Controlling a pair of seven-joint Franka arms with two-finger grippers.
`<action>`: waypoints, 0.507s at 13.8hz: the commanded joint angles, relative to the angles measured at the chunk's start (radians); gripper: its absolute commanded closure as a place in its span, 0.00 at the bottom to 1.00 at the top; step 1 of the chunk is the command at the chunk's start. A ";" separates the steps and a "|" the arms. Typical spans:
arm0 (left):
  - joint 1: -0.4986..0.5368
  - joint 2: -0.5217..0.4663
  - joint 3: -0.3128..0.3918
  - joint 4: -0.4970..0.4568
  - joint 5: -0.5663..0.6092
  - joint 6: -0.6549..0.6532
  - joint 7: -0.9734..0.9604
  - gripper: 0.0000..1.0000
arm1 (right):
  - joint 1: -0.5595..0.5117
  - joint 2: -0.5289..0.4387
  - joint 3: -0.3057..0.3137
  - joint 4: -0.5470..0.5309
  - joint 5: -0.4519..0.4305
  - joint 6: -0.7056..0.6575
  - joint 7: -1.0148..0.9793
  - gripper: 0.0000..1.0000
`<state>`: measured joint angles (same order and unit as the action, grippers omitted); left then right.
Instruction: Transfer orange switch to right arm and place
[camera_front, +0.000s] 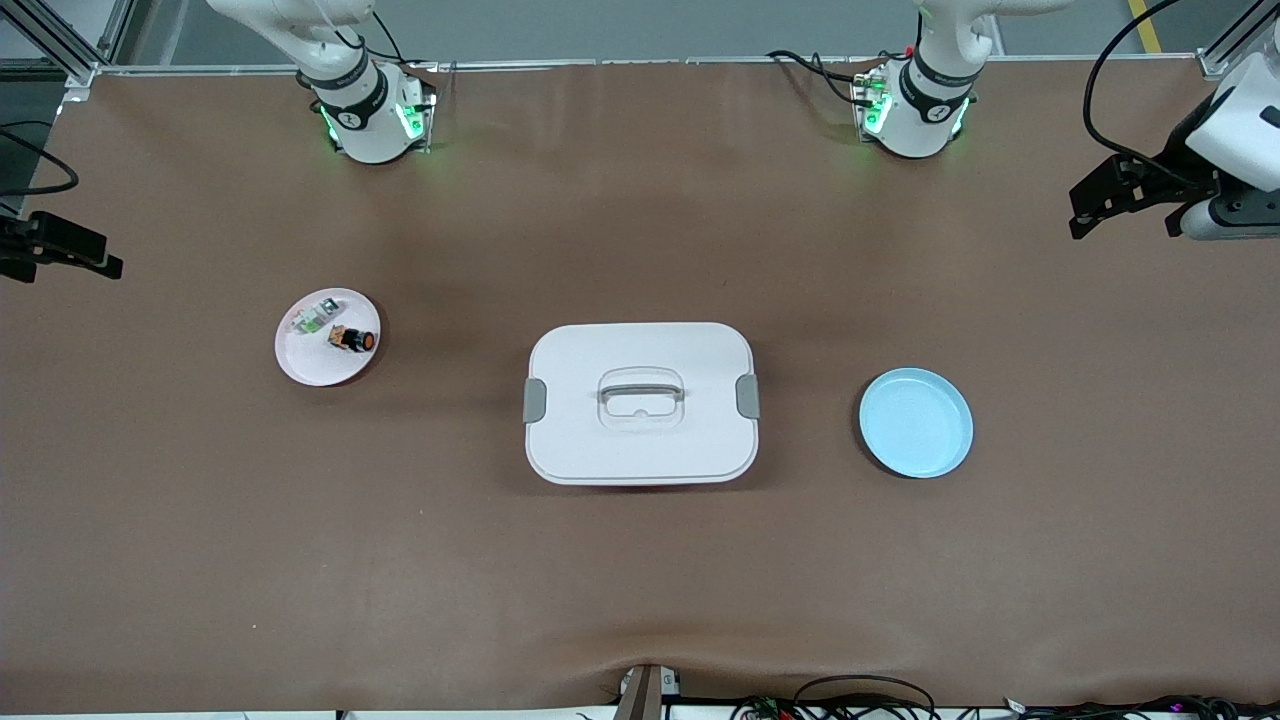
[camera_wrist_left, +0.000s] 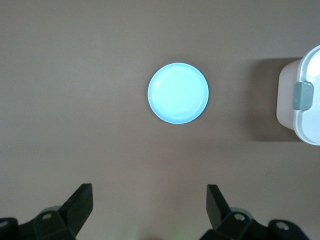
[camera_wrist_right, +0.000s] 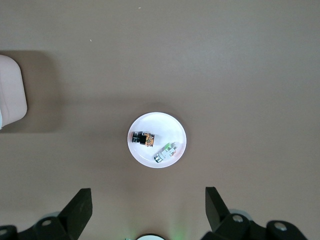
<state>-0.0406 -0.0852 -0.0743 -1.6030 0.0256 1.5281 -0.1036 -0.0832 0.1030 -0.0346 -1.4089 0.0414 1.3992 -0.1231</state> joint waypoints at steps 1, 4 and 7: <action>0.001 0.007 -0.005 0.028 0.002 -0.013 0.009 0.00 | -0.018 -0.026 0.006 -0.025 0.021 -0.002 0.019 0.00; 0.001 0.009 -0.005 0.028 0.002 -0.013 0.010 0.00 | 0.006 -0.077 -0.002 -0.087 0.020 0.044 0.017 0.00; 0.002 0.012 -0.005 0.029 0.004 -0.013 0.012 0.00 | 0.010 -0.089 -0.004 -0.091 0.017 0.043 0.017 0.00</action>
<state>-0.0406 -0.0833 -0.0749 -1.5979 0.0256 1.5281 -0.1029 -0.0772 0.0585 -0.0363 -1.4567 0.0454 1.4281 -0.1223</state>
